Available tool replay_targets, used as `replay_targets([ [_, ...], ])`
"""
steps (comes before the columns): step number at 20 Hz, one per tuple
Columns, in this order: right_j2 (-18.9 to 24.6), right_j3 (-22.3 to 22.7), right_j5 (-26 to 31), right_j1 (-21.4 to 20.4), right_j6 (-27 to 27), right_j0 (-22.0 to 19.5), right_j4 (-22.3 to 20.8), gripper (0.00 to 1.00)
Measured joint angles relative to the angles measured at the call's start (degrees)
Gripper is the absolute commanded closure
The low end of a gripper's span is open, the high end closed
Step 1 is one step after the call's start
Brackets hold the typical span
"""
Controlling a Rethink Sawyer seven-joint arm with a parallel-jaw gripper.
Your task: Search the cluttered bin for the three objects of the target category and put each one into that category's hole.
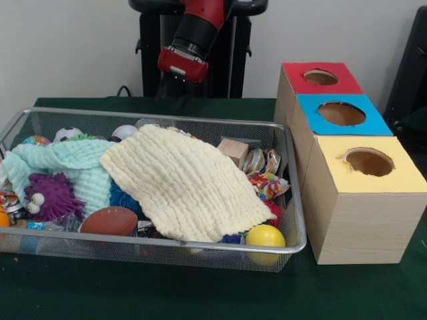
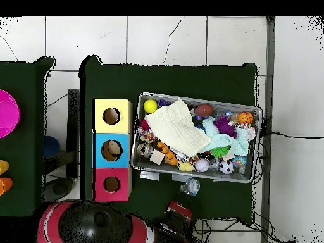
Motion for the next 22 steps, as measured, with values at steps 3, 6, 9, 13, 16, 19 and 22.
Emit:
replay_targets([
  [3, 0.69, -1.75, 0.01, 0.00, 0.00, -2.54, -4.21, 0.00],
  [6, 1.75, -3.66, 0.28, -0.03, 0.00, -5.44, -9.02, 0.00],
  [9, 2.78, -5.52, 1.52, -0.05, 0.01, -8.18, -13.49, 0.00],
  [13, 2.91, -6.73, 1.89, -0.46, 0.00, -10.15, -17.39, 0.00],
  [16, 2.88, -7.43, 2.53, -0.88, 0.00, -10.99, -19.90, 0.00],
  [19, 2.88, -8.62, 5.04, -2.06, -0.01, -12.48, -24.40, 0.00],
  [22, 2.78, -9.51, 6.44, -2.65, -0.01, -13.00, -26.93, 0.00],
])
